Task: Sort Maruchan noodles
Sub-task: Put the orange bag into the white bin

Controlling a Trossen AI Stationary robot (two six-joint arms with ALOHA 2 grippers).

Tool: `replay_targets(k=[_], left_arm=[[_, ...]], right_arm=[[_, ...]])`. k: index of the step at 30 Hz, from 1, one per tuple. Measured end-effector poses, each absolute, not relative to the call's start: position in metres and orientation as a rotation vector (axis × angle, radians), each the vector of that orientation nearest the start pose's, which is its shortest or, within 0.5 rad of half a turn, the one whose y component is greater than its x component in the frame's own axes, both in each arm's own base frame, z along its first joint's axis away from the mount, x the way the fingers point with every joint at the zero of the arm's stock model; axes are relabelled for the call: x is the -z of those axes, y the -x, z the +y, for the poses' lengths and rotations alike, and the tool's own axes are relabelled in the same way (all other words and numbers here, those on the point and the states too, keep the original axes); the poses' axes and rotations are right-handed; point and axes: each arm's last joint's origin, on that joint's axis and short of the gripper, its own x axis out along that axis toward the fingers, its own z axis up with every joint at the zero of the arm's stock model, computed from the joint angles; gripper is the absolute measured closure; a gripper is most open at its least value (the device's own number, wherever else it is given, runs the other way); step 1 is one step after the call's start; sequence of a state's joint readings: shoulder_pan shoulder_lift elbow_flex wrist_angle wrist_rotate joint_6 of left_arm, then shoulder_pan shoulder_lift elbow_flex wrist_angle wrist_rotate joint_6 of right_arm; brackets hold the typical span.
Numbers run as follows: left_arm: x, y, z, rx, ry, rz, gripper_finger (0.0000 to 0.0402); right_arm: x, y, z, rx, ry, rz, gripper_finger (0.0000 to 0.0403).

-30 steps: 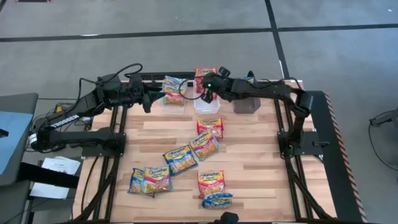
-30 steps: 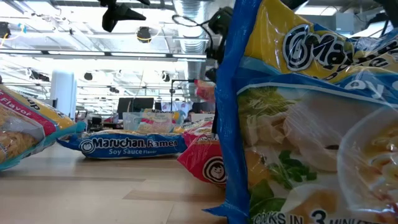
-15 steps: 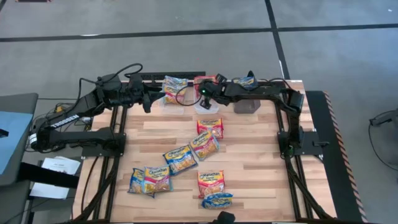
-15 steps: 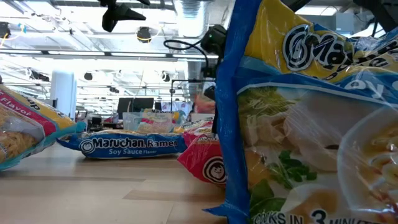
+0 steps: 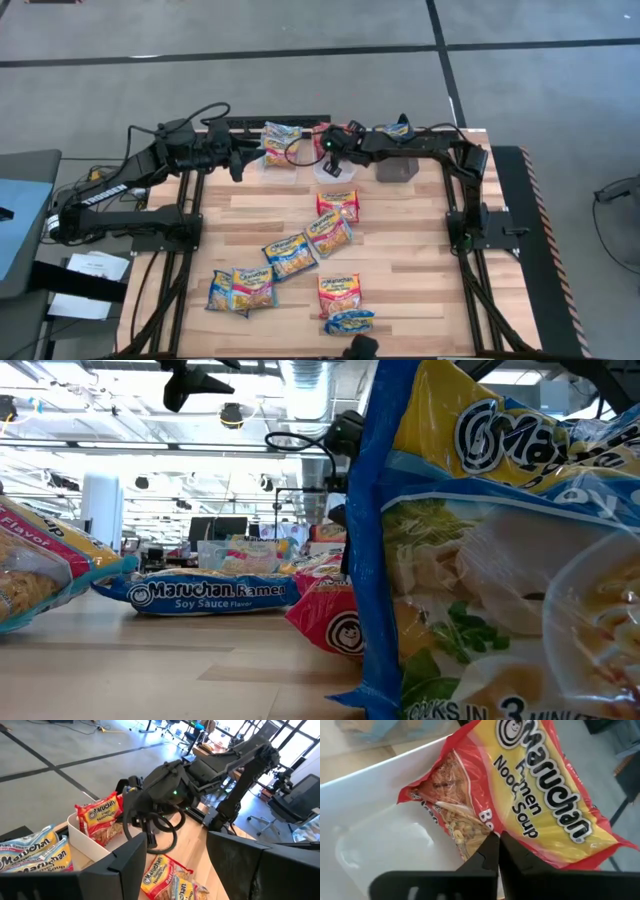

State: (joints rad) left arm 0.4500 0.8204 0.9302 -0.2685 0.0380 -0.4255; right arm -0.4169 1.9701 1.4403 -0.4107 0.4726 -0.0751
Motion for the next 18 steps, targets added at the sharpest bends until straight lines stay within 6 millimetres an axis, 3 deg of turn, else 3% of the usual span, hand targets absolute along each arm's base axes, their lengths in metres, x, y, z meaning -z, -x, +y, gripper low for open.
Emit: replay_targets(k=[18], left_arm=[[-0.3664, -0.1555, 0.0739, -0.441, 0.461, 0.079, 0.0207]], right_arm=[[-0.2032, -0.3736, -0.1849, 0.773, -0.113, 0.987, 0.0234]])
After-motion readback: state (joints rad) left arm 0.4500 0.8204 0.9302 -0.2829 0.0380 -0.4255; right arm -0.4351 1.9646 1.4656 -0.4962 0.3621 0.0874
